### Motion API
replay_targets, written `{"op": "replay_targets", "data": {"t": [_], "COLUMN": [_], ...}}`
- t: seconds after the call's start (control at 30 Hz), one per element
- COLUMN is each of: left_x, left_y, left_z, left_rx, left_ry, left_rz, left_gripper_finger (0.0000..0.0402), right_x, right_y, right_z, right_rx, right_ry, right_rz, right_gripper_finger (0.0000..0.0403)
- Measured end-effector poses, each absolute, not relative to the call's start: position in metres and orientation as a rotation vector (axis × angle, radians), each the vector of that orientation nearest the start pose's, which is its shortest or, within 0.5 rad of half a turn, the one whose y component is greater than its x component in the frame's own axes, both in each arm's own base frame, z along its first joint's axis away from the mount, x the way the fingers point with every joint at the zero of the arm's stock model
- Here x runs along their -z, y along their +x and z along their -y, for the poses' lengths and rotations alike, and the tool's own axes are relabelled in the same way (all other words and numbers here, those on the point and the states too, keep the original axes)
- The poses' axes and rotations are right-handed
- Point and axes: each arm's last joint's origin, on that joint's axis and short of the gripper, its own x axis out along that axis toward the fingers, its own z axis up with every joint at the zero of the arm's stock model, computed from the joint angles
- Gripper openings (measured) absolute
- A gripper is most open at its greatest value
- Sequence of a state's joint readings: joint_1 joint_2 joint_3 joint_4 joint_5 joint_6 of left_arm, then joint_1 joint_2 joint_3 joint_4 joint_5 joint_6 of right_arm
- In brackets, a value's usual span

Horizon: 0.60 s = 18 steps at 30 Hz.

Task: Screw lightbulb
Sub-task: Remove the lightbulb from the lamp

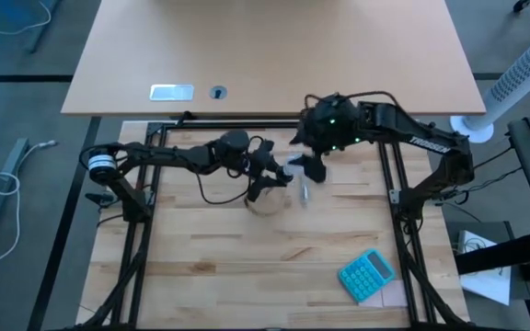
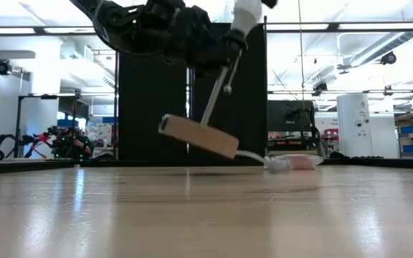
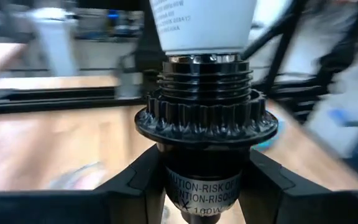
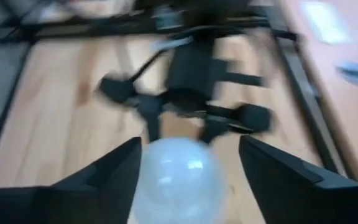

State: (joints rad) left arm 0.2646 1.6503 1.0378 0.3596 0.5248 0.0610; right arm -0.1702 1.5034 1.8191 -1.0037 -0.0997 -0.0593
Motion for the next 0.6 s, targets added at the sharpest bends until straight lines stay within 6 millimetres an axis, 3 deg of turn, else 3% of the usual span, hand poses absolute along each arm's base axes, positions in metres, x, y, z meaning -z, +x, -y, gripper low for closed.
{"op": "replay_targets", "data": {"t": [0.13,0.27,0.4,0.6], "left_x": [-0.248,-0.249,-0.248,-0.248], "left_y": [0.357,0.357,0.358,0.359], "left_z": [-0.085,-0.089,-0.089,-0.079], "left_rx": [0.103,-0.054,-0.204,-0.279], "left_ry": [-0.005,0.042,0.128,0.235], "left_rz": [-0.268,-0.272,-0.298,-0.323], "left_gripper_finger": [0.0143,0.0143,0.0143,0.0143], "right_x": [-0.445,-0.438,-0.431,-0.420], "right_y": [0.276,0.272,0.273,0.280], "right_z": [0.052,0.058,0.061,0.073], "right_rx": [0.290,0.438,0.513,0.607], "right_ry": [0.218,0.495,0.645,0.833], "right_rz": [-0.700,-0.714,-0.720,-0.728], "right_gripper_finger": [0.0309,0.0341,0.0349,0.0349]}}
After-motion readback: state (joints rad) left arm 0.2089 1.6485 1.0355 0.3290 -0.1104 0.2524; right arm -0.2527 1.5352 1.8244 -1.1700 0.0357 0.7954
